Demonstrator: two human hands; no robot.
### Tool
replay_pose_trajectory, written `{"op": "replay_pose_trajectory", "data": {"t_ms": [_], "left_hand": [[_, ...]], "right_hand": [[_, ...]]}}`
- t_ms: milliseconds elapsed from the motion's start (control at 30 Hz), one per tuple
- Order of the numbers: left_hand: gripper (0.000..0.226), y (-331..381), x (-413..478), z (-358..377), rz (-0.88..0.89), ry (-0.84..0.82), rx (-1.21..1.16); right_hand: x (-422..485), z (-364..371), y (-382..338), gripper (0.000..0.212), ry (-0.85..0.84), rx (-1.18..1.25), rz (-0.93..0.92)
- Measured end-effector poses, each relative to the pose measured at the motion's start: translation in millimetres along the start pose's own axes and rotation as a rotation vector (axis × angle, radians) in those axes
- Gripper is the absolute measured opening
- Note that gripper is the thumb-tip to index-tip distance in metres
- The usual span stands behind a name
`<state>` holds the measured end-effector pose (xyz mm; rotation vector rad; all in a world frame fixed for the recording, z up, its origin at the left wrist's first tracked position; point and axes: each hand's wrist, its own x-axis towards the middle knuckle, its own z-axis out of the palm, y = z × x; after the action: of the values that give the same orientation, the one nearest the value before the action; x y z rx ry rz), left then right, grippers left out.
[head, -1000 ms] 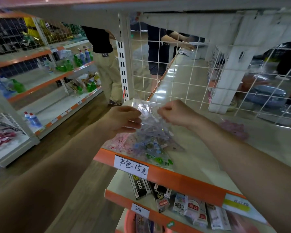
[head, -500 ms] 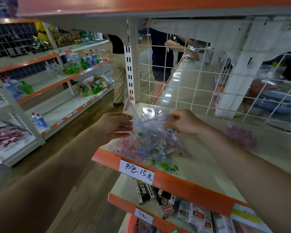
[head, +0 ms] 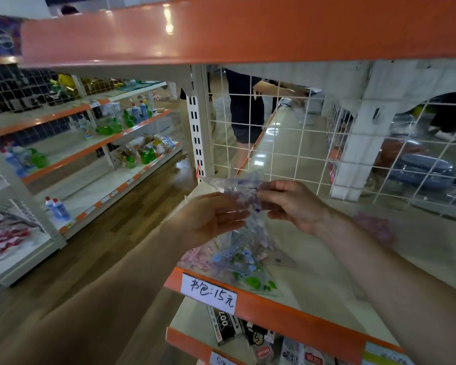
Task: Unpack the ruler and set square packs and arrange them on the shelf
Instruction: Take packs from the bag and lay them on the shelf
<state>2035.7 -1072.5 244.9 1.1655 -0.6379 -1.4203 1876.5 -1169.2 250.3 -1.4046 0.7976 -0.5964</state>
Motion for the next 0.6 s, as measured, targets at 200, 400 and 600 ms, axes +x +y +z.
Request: {"op": "replay_pose_trajectory", "data": {"t_ms": [200,400,600], "left_hand": [[0.026,-4,5,1,0.012,-0.017,-0.026],[0.027,-2,4,-3,-0.015,-0.096,-0.124],[0.023,0,4,-12,-0.008,-0.116,-0.162]], "right_hand": [[-4,-2,-3,0.012,0.019,-0.158,-0.022],[-5,-13,-8,0.011,-0.043,-0.112,-0.004],[-4,-15,-3,0.007,-0.023,-0.115,0.027]]}}
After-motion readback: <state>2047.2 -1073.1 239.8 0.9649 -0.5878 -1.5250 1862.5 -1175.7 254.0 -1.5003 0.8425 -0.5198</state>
